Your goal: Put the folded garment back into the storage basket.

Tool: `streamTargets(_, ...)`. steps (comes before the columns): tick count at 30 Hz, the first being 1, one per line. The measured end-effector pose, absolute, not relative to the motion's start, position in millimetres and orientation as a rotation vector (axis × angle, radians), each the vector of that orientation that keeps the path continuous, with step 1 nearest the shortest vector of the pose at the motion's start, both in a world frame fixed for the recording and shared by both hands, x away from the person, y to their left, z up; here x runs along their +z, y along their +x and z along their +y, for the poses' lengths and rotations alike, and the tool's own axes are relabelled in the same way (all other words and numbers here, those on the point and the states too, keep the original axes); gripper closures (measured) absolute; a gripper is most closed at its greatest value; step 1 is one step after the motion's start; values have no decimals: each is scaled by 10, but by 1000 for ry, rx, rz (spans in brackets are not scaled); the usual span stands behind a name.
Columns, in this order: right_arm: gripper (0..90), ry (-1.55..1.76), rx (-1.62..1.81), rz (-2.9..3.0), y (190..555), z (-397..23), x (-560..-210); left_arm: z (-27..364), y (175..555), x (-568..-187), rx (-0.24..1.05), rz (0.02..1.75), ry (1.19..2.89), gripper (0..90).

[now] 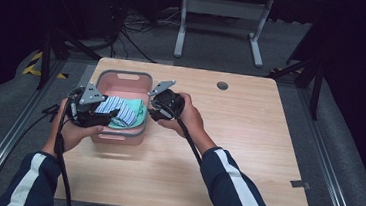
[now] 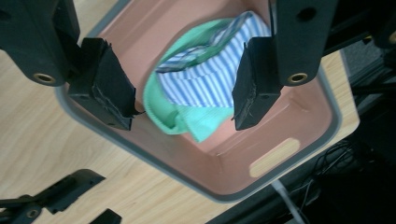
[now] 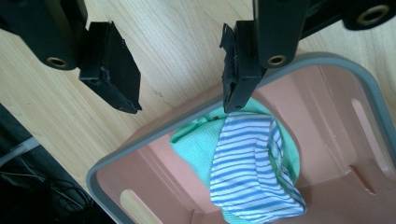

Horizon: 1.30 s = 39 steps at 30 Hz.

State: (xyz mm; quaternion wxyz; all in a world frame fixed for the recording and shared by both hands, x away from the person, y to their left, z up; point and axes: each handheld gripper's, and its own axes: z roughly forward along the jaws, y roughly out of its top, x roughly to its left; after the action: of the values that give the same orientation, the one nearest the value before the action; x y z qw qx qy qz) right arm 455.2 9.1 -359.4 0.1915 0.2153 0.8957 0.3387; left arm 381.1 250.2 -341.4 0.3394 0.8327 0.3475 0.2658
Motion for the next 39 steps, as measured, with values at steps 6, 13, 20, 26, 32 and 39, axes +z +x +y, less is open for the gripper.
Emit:
streamTargets(6, 460, 601, 957, 2506, 4487, -36, -3546, 2419, 3785, -3436, 703, 886, 2183, 386)
streamTargets(13, 444, 610, 956, 2495, 4427, -231, -3524, 2308, 3735, -3451, 718, 853, 2182, 379)
streamTargets(20, 436, 616, 930, 2483, 4383, -418, -3546, 2190, 3675, -3492, 693, 824, 2179, 372)
streamTargets(26, 428, 632, 912, 2479, 4345, -615, -3574, 2046, 3630, -3545, 670, 781, 2194, 354)
streamTargets(32, 424, 631, 892, 2475, 4290, -742, -3615, 1884, 3612, -3637, 639, 732, 2218, 343)
streamTargets(39, 409, 644, 865, 2470, 4235, -904, -3671, 1687, 3566, -3733, 619, 679, 2244, 333)
